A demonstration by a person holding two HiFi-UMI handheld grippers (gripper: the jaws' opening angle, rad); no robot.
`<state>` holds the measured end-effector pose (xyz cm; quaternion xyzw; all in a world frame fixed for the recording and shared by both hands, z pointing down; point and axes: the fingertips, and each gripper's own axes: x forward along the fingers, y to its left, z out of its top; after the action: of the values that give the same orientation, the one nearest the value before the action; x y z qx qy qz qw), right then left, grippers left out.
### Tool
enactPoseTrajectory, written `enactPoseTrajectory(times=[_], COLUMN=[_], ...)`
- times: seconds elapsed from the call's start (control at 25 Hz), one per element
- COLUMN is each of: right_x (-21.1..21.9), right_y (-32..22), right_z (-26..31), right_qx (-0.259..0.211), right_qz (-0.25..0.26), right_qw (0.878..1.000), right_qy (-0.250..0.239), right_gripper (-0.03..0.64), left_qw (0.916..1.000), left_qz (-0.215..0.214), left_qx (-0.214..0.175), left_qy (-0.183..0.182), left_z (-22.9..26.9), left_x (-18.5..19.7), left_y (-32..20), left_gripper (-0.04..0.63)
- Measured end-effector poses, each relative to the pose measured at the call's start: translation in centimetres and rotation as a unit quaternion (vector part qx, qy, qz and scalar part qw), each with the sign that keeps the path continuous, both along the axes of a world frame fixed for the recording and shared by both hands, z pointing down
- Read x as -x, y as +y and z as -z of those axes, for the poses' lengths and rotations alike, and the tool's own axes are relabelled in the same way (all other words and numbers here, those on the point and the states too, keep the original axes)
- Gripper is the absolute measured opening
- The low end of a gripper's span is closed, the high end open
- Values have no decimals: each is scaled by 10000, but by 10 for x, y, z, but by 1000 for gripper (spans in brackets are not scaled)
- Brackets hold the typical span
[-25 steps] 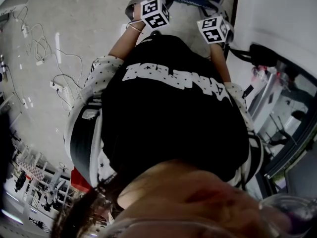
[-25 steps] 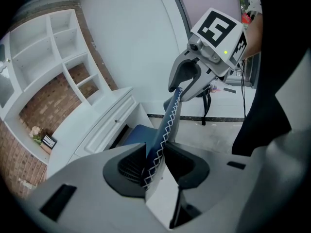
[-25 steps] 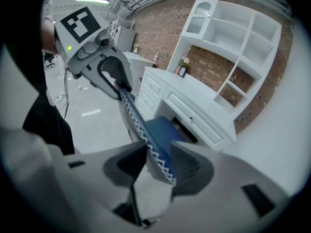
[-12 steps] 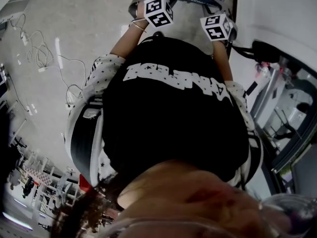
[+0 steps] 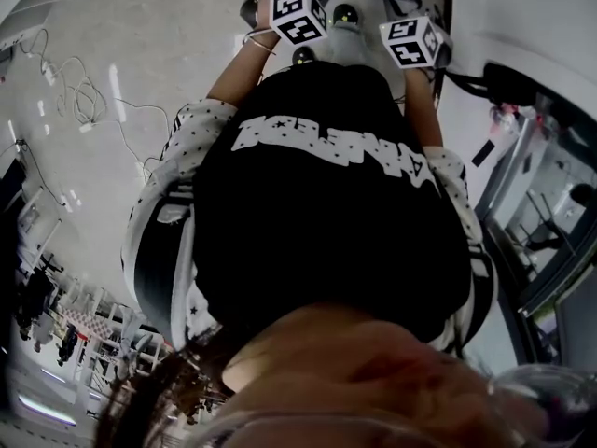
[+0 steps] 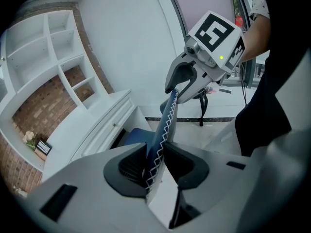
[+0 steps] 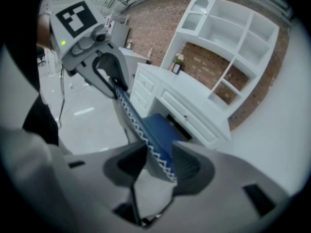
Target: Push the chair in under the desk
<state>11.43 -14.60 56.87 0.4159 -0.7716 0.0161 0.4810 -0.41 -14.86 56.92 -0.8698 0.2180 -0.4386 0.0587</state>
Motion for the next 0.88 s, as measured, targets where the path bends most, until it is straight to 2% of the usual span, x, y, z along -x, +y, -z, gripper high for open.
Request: enactPoseTrajectory(times=[0.88], right_x=[-9], right_y=[-25], right_z=[-2], right_qx=[66], right_qz=[224], right_qw=[9997], right_qy=[-16], right_gripper=[163], left_qw=[9999], left_qz=[130], left_qx=[76], left_qy=[-34], left_z=[-3], left_x=[-10], left_y=[-22], left_gripper=[144])
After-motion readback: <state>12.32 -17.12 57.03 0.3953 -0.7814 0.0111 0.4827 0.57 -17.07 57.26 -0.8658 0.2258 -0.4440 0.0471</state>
